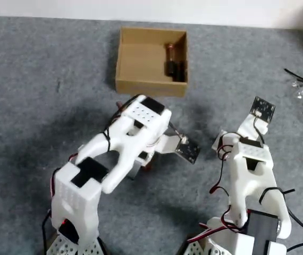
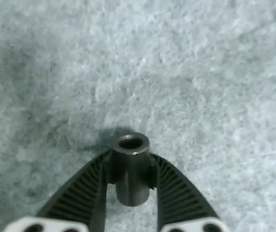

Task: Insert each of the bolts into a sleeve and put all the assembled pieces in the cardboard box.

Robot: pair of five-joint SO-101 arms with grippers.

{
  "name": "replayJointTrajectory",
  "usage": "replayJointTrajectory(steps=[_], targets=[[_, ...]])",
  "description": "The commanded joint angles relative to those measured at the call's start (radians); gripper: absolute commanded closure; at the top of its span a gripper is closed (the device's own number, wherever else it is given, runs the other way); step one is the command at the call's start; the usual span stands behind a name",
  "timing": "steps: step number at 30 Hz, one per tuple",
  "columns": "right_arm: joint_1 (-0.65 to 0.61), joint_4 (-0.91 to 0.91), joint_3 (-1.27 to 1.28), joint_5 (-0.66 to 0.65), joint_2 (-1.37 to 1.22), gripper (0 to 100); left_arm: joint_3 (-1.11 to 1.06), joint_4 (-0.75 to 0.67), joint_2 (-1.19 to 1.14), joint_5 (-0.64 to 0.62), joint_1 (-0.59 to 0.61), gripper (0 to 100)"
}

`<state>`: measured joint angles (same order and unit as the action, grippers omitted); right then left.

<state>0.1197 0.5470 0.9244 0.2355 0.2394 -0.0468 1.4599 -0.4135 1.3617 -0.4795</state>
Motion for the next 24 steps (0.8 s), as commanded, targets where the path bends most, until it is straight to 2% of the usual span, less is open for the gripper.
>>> replayJointTrajectory(steps=[1, 9, 11, 13, 15, 17, 24], targets=[[0.013, -0.024, -0.053, -0.009, 0.013, 99.3, 0.004, -0.058, -0.061, 0.245, -0.005, 76], [0.013, -0.024, -0.068, -0.009, 0.013, 99.3, 0.084, 0.005, -0.116, 0.245, 0.015, 78], [0.013, -0.024, -0.068, -0.009, 0.013, 99.3, 0.084, 0.011, -0.119, 0.249, 0.016, 87], [0.013, -0.024, -0.068, -0.009, 0.013, 99.3, 0.084, 0.011, -0.12, 0.245, 0.016, 100], [0.013, -0.024, -0.068, -0.009, 0.013, 99.3, 0.084, 0.011, -0.12, 0.245, 0.016, 97], [0.013, -0.024, -0.068, -0.009, 0.013, 99.3, 0.084, 0.011, -0.12, 0.245, 0.016, 100], [0.013, -0.024, -0.07, -0.009, 0.013, 99.3, 0.084, 0.011, -0.114, 0.242, 0.016, 99]])
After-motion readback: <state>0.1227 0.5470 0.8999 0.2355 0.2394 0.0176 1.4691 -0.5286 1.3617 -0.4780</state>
